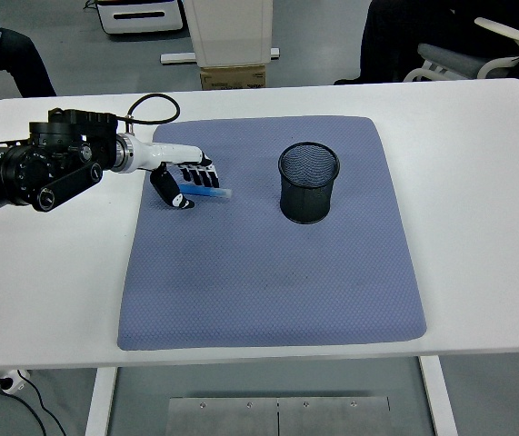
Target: Left hand places marker in pen holder
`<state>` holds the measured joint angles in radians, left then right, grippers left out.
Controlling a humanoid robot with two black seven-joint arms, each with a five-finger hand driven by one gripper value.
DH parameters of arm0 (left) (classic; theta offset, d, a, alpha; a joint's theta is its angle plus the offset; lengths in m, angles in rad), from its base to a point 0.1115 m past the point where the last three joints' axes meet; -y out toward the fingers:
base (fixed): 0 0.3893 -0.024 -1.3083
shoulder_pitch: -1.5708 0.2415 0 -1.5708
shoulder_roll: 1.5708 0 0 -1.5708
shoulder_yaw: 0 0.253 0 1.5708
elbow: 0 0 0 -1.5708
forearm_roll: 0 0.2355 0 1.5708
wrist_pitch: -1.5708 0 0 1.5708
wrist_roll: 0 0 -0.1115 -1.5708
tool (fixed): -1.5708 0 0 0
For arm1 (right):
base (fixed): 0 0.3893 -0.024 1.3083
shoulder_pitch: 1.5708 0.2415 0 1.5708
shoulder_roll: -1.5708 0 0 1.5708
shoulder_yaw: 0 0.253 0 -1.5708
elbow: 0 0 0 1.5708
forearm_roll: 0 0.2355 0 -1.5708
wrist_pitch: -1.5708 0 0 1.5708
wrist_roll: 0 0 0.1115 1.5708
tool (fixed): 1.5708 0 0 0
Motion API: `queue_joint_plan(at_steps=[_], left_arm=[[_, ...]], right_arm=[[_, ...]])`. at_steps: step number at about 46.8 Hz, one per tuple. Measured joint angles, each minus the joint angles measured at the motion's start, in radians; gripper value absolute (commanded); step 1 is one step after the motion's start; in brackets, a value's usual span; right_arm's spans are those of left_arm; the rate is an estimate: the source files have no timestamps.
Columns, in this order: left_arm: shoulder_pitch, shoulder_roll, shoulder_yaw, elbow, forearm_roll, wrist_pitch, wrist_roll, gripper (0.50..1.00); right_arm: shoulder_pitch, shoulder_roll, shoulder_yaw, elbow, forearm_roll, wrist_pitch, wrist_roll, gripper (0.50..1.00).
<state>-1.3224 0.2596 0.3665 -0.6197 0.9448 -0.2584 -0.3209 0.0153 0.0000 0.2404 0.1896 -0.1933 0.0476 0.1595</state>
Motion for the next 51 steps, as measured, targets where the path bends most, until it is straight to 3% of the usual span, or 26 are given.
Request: queue_joint_plan(at_steps=[21, 39, 51], left_arm=[[0.000, -0.013, 0.009, 0.000, 0.002, 0.022, 0.001, 0.625], [0.005, -0.014, 0.009, 0.000, 0.002, 0.022, 0.000, 0.604], [0.006, -0.014, 0.011, 0.000, 0.009, 0.022, 0.000, 0.558]], right_arm=[[0.000, 0.000, 0.000, 0.000, 0.000, 0.000, 0.000, 1.000], [0.000, 0.000, 0.000, 0.000, 0.000, 0.000, 0.000, 1.000], [0.000, 0.000, 0.000, 0.000, 0.000, 0.000, 0.000, 1.000]])
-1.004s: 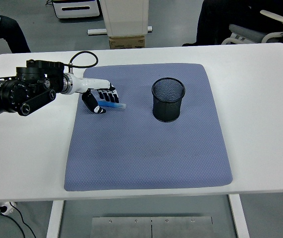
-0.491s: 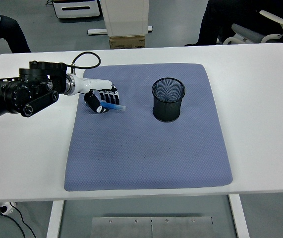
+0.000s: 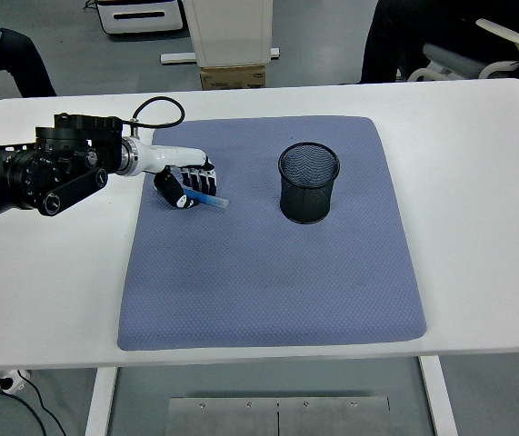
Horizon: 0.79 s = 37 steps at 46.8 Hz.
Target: Left hand places marker in pen holder
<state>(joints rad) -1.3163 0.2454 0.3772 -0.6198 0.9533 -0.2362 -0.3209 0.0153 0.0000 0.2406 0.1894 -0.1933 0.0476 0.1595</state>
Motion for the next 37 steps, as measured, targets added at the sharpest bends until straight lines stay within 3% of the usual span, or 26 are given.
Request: queue_joint_plan(at_steps=[15, 37], left_arm=[[0.000, 0.000, 0.000, 0.000, 0.000, -0.001, 0.000, 0.500], [0.000, 0.005, -0.004, 0.000, -0.013, -0.003, -0.006, 0.500]], right_arm=[[0.000, 0.000, 0.000, 0.000, 0.000, 0.000, 0.000, 1.000], [0.000, 0.000, 0.000, 0.000, 0.000, 0.000, 0.000, 1.000]])
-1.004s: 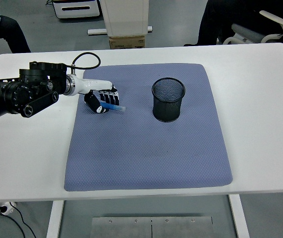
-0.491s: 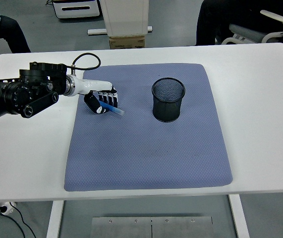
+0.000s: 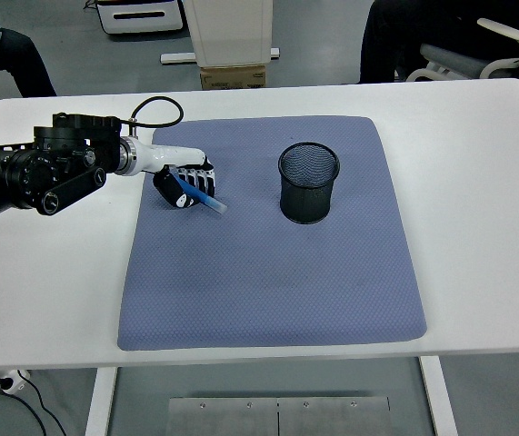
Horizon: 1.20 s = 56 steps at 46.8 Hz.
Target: Left hand places marker in pen holder
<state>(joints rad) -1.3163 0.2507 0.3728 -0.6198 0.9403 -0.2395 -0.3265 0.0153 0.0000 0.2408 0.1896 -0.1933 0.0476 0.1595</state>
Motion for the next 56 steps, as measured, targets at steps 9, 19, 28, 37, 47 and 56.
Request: queue_joint_plan(at_steps=[9, 19, 28, 37, 47, 56], left_arm=[[-0.010, 0.004, -0.008, 0.000, -0.007, -0.001, -0.003, 0.500], [-0.024, 0.007, -0.029, 0.000, -0.010, -0.003, -0.005, 0.500], [-0.026, 0.009, -0.040, -0.001, -0.036, -0.004, -0.005, 0.500], [-0.026, 0.005, -0.040, -0.001, -0.037, -0.004, -0.006, 0.522], [-0.021, 0.005, -0.037, -0.002, -0.035, -0.004, -0.009, 0.637], [-0.020, 0.005, -0.037, -0.002, -0.032, -0.004, -0.010, 0.645]], right_arm=[[0.000, 0.000, 0.000, 0.000, 0.000, 0.000, 0.000, 1.000], [0.000, 0.000, 0.000, 0.000, 0.000, 0.000, 0.000, 1.000], [0.000, 0.000, 0.000, 0.000, 0.000, 0.000, 0.000, 1.000], [0.000, 0.000, 0.000, 0.000, 0.000, 0.000, 0.000, 1.000], [0.000, 0.000, 0.000, 0.000, 0.000, 0.000, 0.000, 1.000], [0.000, 0.000, -0.001, 0.000, 0.000, 0.000, 0.000, 1.000]])
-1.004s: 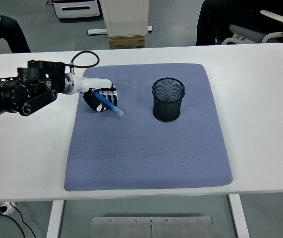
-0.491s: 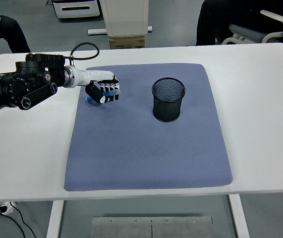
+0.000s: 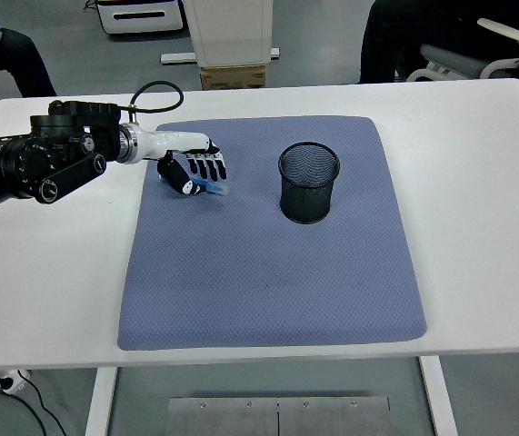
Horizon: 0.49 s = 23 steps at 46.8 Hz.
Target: Left hand places marker in pen holder
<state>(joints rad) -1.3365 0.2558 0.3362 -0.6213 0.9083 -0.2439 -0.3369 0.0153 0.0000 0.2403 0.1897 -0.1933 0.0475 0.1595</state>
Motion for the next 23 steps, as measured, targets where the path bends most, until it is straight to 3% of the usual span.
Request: queue_joint_plan(at_steps=[8, 15, 23], left_arm=[[0.004, -0.003, 0.003, 0.000, 0.008, -0.001, 0.000, 0.628], [0.005, -0.002, 0.009, 0.000, 0.013, -0.001, 0.000, 0.575], [0.006, 0.000, 0.027, 0.002, 0.023, 0.004, 0.000, 0.572]], right_arm=[[0.000, 0.000, 0.000, 0.000, 0.000, 0.000, 0.000, 1.000], [0.000, 0.000, 0.000, 0.000, 0.000, 0.000, 0.000, 1.000], [0.000, 0.000, 0.000, 0.000, 0.000, 0.000, 0.000, 1.000]])
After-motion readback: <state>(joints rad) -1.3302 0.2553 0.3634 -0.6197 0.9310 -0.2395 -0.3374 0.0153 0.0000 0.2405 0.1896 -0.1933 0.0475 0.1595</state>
